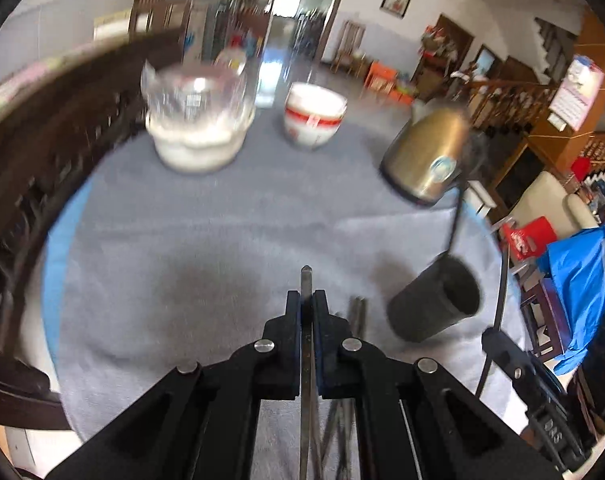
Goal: Organize utensils
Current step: 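Raise the right tool's chopstick above the cup while the left tool raises its own, then open the right tool over the cup while the left tool releases its chopstick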
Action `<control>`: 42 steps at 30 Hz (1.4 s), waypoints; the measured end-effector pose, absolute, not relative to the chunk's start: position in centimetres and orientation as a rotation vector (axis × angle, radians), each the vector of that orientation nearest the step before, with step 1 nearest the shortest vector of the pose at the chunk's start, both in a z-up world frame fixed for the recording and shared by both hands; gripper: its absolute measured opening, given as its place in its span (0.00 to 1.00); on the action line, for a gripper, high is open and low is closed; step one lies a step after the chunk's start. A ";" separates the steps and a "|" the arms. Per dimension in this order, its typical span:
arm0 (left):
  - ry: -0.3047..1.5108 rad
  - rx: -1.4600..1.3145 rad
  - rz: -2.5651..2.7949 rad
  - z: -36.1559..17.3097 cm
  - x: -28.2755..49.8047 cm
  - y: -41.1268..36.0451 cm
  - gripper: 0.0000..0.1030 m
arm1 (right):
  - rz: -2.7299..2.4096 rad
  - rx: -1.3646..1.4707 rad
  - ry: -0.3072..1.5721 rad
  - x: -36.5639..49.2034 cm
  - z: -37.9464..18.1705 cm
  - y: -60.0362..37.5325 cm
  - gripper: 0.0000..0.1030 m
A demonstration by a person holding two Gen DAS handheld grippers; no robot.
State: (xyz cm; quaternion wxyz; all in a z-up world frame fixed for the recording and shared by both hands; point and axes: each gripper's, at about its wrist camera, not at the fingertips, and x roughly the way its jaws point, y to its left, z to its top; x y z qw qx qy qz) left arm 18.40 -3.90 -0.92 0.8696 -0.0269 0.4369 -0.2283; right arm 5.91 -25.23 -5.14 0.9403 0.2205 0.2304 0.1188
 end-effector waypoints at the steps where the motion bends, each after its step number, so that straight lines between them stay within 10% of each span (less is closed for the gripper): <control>1: 0.890 -0.056 -0.486 0.1 18.0 -4.0 0.05 | 0.236 0.455 0.419 5.5 -4.5 -25.6 0.07; 20: 0.540 -0.153 -0.590 13.5 14.8 -9.8 0.05 | -0.154 0.515 -0.054 7.8 2.4 -33.2 0.07; 42: 0.573 -0.204 -0.500 6.2 15.9 -14.4 0.05 | -0.163 0.357 0.092 9.2 -2.1 -31.6 0.07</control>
